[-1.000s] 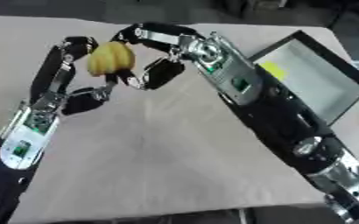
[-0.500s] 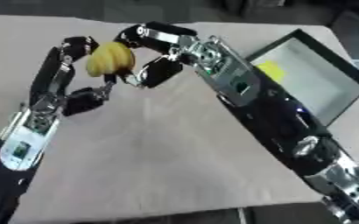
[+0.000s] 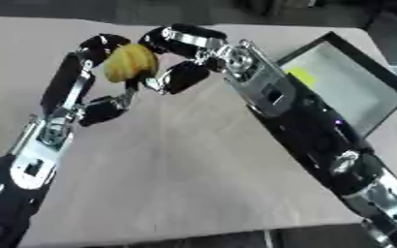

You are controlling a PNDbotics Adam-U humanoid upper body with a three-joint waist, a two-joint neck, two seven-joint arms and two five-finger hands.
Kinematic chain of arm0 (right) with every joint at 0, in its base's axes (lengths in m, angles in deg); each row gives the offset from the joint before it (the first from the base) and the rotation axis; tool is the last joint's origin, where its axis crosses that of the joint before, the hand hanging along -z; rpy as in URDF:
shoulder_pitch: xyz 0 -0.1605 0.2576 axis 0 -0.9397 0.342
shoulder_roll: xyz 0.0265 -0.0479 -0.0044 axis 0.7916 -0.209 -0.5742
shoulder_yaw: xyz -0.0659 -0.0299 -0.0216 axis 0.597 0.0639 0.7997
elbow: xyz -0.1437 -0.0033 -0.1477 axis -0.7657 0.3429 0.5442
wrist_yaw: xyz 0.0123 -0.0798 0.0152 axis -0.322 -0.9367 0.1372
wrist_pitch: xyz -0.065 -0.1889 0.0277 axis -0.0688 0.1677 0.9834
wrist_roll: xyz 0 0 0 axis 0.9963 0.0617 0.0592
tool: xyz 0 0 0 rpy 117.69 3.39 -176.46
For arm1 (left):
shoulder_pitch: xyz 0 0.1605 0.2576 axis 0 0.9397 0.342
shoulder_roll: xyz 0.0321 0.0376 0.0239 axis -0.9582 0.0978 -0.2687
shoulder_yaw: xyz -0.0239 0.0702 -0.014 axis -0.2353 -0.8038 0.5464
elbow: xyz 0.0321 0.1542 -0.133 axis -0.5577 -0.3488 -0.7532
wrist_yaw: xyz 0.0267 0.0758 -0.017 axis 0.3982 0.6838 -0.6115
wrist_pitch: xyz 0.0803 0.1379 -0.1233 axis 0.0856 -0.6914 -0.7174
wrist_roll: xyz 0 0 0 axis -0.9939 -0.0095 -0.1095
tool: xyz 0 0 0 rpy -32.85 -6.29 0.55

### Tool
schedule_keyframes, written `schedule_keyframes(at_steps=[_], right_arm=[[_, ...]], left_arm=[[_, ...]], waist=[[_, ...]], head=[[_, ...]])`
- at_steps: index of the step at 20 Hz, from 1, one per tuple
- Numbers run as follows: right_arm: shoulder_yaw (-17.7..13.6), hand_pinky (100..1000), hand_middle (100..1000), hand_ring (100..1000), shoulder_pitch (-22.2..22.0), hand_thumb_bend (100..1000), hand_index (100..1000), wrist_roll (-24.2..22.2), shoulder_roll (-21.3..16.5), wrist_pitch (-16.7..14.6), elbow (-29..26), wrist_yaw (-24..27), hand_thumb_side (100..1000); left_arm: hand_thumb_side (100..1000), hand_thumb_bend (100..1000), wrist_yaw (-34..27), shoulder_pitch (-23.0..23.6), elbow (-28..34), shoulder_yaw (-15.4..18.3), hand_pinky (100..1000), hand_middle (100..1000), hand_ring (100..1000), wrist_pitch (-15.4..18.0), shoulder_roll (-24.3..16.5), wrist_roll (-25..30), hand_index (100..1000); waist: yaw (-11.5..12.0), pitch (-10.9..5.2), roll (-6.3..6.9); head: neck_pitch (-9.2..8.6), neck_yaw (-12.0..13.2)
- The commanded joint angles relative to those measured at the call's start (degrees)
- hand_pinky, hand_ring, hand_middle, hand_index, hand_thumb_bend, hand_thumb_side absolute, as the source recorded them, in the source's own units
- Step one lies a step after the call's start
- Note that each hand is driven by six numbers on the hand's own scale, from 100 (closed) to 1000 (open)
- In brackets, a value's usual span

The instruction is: Pick up the objects with one hand, pass them to the other hand, and then place them into the box on the other side of the table.

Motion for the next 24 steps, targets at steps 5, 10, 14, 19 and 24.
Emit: schedule_keyframes(at_steps=[5,10,14,19,24], right_arm=[[-1.31,989,536,867,0.20,100,590,0.61,-2.11,0.34,-2.49,1.60,100],[-2.23,990,537,867,-0.42,100,592,1.31,-3.12,0.82,-2.96,2.23,100],[-3.81,994,543,870,-0.69,100,598,2.56,-3.71,1.78,-2.80,2.97,100],[-6.62,997,549,873,-3.25,100,607,5.16,-6.47,2.75,-4.07,4.02,100],[-9.66,1000,561,883,-6.93,100,620,7.42,-9.60,3.44,-4.64,5.65,100]], left_arm=[[735,624,-2.39,-0.13,-0.24,1.04,768,728,691,-5.11,-1.61,-3.18,908],[719,598,-4.01,0.47,-0.31,1.31,763,720,685,-5.24,-2.78,-3.54,897],[688,575,-5.08,1.10,-0.22,1.93,755,706,676,-5.33,-4.17,-3.60,872],[658,566,-5.93,2.35,0.17,2.66,750,693,671,-5.43,-6.67,-3.69,855],[578,522,-7.23,3.35,0.71,3.41,752,682,671,-5.37,-9.45,-3.23,849]], waist=[[-0.66,-1.47,0.55],[-1.36,-1.80,0.93],[-1.99,-2.22,1.33],[-2.91,-2.81,1.90],[-3.42,-2.93,2.56]], head=[[-0.05,0.51],[0.12,0.77],[0.56,0.84],[1.34,1.23],[1.45,1.11]])
